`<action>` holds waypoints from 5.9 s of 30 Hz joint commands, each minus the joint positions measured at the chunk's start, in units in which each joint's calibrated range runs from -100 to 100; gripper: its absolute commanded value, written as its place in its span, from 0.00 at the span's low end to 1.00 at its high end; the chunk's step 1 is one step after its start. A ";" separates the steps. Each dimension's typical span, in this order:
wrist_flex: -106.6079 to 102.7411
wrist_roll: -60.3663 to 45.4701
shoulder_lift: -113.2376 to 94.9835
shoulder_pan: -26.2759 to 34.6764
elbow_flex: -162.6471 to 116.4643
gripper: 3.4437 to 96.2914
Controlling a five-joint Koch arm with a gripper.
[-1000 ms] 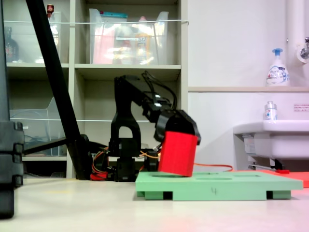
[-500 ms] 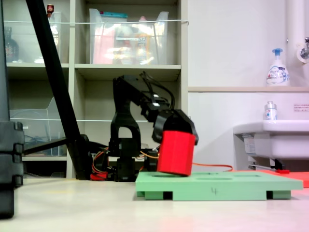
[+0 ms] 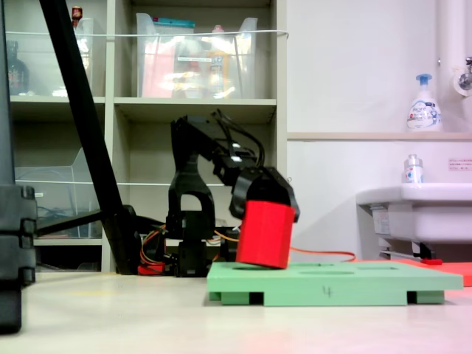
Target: Put the octagonal pillar block into the corresponding hole
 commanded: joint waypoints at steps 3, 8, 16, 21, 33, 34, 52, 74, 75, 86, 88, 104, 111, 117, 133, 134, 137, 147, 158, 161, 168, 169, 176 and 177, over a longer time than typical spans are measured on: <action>0.08 0.00 -3.23 0.24 0.97 0.33; -0.21 0.00 -3.37 0.24 -0.23 0.33; -0.21 0.00 -4.20 0.29 -0.93 0.33; -0.21 0.00 -4.62 0.59 -1.93 0.33; -0.12 -0.15 -4.34 1.12 -2.52 0.33; -0.12 -0.15 -4.34 1.17 -2.52 0.33; -3.29 4.54 -6.58 1.27 -2.92 0.33; -2.62 5.71 -0.29 -0.10 -1.93 0.33; -2.62 6.45 -0.15 -0.24 -1.93 0.33; -1.95 11.38 2.92 -0.83 -1.73 0.33; -2.04 11.38 3.76 -0.88 -1.13 0.33; 0.37 11.33 17.30 -1.12 4.36 0.33; 0.08 11.33 21.91 -0.93 5.85 0.33; -0.60 11.33 23.45 -0.63 5.85 0.44; -2.43 12.16 17.72 -0.54 5.75 0.75; -3.20 12.11 16.05 -0.59 5.85 0.75; -7.63 11.77 9.48 -1.07 8.74 0.75; -21.69 -0.20 -27.25 -3.47 17.02 0.50; -38.44 -17.48 -45.96 -9.57 21.20 0.58; -38.34 -34.73 -45.96 -13.58 21.90 0.53; -7.15 -44.93 -45.96 -16.46 -15.88 0.54; 2.58 -46.64 -45.96 -16.46 -24.36 0.54; 42.64 -51.04 -45.96 -12.94 -61.05 0.48; 36.47 -50.79 -45.96 -13.04 -61.05 0.50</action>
